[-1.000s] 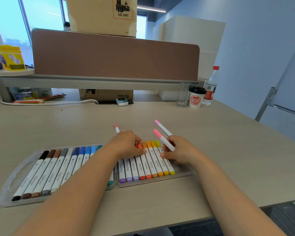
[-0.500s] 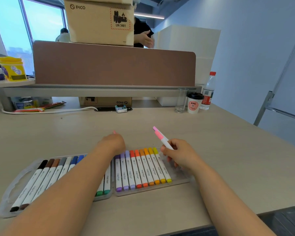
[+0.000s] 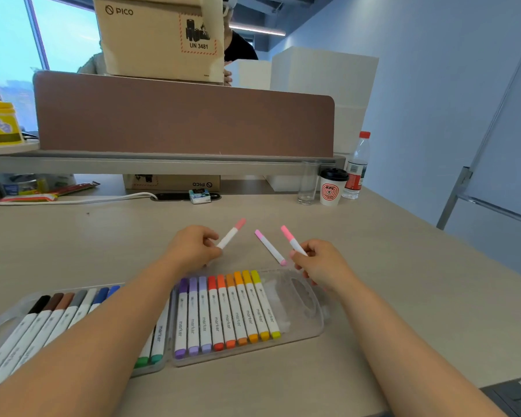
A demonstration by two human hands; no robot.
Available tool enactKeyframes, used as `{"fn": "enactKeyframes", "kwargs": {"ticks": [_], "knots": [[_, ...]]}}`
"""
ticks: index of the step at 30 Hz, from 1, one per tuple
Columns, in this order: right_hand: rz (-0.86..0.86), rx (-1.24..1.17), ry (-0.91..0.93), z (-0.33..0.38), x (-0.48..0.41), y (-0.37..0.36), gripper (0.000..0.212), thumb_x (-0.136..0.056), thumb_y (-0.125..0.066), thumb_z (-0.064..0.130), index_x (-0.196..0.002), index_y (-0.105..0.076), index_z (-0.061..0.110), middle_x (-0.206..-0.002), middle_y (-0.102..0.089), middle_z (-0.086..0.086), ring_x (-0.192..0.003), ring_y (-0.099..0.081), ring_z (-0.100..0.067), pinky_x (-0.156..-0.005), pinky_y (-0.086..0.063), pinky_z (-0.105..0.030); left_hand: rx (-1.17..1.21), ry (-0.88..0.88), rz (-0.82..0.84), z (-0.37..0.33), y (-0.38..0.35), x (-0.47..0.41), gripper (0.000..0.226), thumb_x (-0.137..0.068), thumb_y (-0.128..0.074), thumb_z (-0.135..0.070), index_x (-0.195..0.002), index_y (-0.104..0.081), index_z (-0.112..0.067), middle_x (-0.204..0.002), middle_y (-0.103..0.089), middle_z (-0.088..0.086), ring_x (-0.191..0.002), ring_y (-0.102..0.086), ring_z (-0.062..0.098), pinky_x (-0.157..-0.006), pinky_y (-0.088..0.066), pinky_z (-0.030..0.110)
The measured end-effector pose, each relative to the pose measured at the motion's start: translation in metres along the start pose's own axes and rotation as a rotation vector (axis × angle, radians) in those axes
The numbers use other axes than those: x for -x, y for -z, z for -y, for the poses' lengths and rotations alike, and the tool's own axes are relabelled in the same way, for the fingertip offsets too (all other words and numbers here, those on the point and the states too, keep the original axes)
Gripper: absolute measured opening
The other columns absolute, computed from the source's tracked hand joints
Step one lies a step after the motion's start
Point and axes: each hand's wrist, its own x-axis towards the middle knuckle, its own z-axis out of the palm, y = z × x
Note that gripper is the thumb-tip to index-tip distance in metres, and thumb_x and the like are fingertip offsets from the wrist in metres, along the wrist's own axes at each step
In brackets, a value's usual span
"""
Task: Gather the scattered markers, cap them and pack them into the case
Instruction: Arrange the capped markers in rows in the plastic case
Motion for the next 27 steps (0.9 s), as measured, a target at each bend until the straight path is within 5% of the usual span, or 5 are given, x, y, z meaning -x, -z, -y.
{"fn": "enactKeyframes", "kwargs": {"ticks": [9, 11, 16, 20, 27], "knots": [[0.158, 0.169, -0.072, -0.013, -0.009, 0.000, 0.031, -0.074, -0.077, 0.028, -0.080, -0.049, 0.016, -0.076, -0.053, 0.001, -0.066, -0.050, -0.011, -0.055, -0.039, -0.021, 0.076, -0.029, 0.422, -0.037, -0.013, 0.038, 0.010, -0.087, -0.061, -0.013, -0.096, -0.062, -0.014, -0.089, -0.070, 0.005, -0.074, -0.066, 0.014, -0.069, -0.055, 0.022], [0.135, 0.124, -0.068, -0.016, -0.008, -0.002, 0.030, -0.074, -0.077, 0.024, -0.082, -0.050, 0.013, -0.075, -0.053, 0.000, -0.066, -0.050, -0.014, -0.054, -0.039, -0.022, 0.118, -0.028, 0.432, -0.038, -0.016, 0.039, 0.018, -0.082, -0.069, -0.014, -0.097, -0.059, -0.013, -0.088, -0.071, 0.005, -0.083, -0.067, 0.017, -0.082, -0.055, 0.031], [-0.063, -0.167, 0.043, -0.016, -0.005, -0.001, 0.018, -0.085, -0.063, 0.017, -0.071, -0.053, 0.015, -0.063, -0.053, 0.001, -0.049, -0.045, -0.008, -0.047, -0.036, -0.018, 0.061, -0.065, 0.346, -0.045, -0.027, 0.041, 0.022, -0.072, -0.078, -0.025, -0.084, -0.065, -0.013, -0.071, -0.066, -0.002, -0.064, -0.063, 0.007, -0.061, -0.048, 0.018], [-0.032, -0.400, 0.047, -0.006, 0.005, 0.001, 0.025, -0.089, -0.060, 0.033, -0.077, -0.060, 0.010, -0.046, -0.053, 0.008, -0.032, -0.039, -0.001, -0.033, -0.028, -0.015, 0.011, -0.080, 0.331, -0.047, -0.042, 0.043, 0.027, -0.066, -0.082, -0.029, -0.077, -0.066, -0.010, -0.064, -0.064, -0.002, -0.060, -0.060, 0.009, -0.067, -0.051, 0.023], [0.108, -0.432, 0.031, 0.002, 0.012, -0.008, 0.024, -0.077, -0.075, 0.020, -0.096, -0.064, 0.010, -0.073, -0.066, -0.001, -0.051, -0.060, -0.005, -0.041, -0.038, -0.017, -0.137, -0.133, 0.274, -0.045, -0.053, 0.043, 0.037, -0.061, -0.082, -0.043, -0.071, -0.061, -0.014, -0.060, -0.055, -0.004, -0.059, -0.051, 0.010, -0.063, -0.044, 0.027]]}}
